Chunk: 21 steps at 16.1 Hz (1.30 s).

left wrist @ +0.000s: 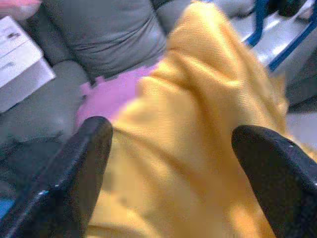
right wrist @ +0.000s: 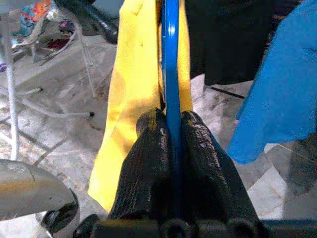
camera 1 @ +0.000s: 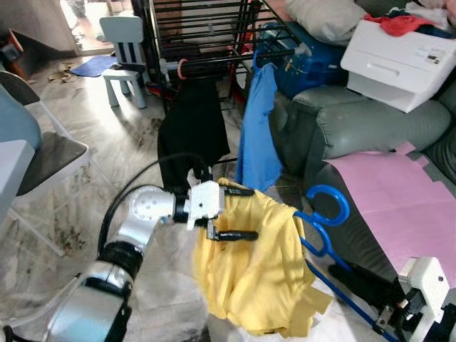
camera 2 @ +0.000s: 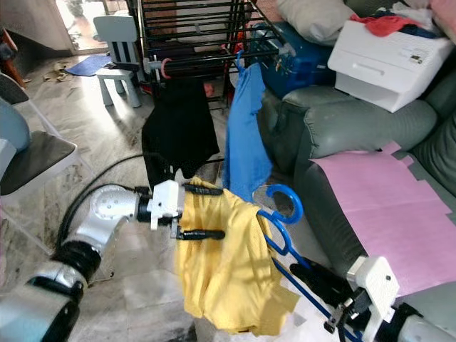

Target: Hang hanger

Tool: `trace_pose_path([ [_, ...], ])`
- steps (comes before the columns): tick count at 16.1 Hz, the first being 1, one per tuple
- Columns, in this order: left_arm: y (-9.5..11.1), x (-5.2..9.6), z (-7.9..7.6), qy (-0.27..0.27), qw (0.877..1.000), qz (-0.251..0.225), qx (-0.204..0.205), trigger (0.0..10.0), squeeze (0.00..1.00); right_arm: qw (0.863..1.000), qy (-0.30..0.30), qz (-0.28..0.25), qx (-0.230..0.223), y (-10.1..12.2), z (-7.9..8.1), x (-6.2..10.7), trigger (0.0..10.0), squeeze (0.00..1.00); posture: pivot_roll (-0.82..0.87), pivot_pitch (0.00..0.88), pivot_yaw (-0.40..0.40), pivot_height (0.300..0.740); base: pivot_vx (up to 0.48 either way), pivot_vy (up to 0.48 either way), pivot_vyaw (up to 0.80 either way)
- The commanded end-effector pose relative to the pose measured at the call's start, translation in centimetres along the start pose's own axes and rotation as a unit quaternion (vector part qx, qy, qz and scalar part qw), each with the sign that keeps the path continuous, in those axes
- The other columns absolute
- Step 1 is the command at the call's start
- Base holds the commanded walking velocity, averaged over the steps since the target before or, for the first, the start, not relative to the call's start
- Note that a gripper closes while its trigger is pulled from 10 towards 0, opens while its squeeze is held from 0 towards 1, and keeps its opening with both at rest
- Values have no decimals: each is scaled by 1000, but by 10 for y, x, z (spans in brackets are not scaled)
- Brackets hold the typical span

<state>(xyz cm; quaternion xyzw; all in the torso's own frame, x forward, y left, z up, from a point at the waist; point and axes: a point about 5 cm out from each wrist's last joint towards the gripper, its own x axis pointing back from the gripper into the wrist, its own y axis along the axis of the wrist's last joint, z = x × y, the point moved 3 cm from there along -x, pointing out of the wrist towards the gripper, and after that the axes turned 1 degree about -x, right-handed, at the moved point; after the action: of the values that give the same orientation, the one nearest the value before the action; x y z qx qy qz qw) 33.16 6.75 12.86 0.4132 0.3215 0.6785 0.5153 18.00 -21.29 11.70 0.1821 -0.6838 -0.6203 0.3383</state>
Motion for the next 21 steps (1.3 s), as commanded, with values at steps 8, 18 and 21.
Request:
trace_pose_path([
  [8, -9, 9, 13, 3, 998, 62, -30, 10000, 1000, 997, 71, -5, 24, 21, 9, 5, 10000, 0, -7, 0, 16, 740, 0, 0, 0],
  [18, -13, 7, 14, -42, 994, 96, -1, 0, 0, 993, 98, 27, 67, 29, 3, 10, 10000, 0, -6, 0, 26, 740, 0, 0, 0],
  [21, -12, 5, 21, -17, 994, 105, -11, 0, 0, 992, 83, 25, 94, 33, -4, 8, 10000, 0, -7, 0, 27, 740, 0, 0, 0],
])
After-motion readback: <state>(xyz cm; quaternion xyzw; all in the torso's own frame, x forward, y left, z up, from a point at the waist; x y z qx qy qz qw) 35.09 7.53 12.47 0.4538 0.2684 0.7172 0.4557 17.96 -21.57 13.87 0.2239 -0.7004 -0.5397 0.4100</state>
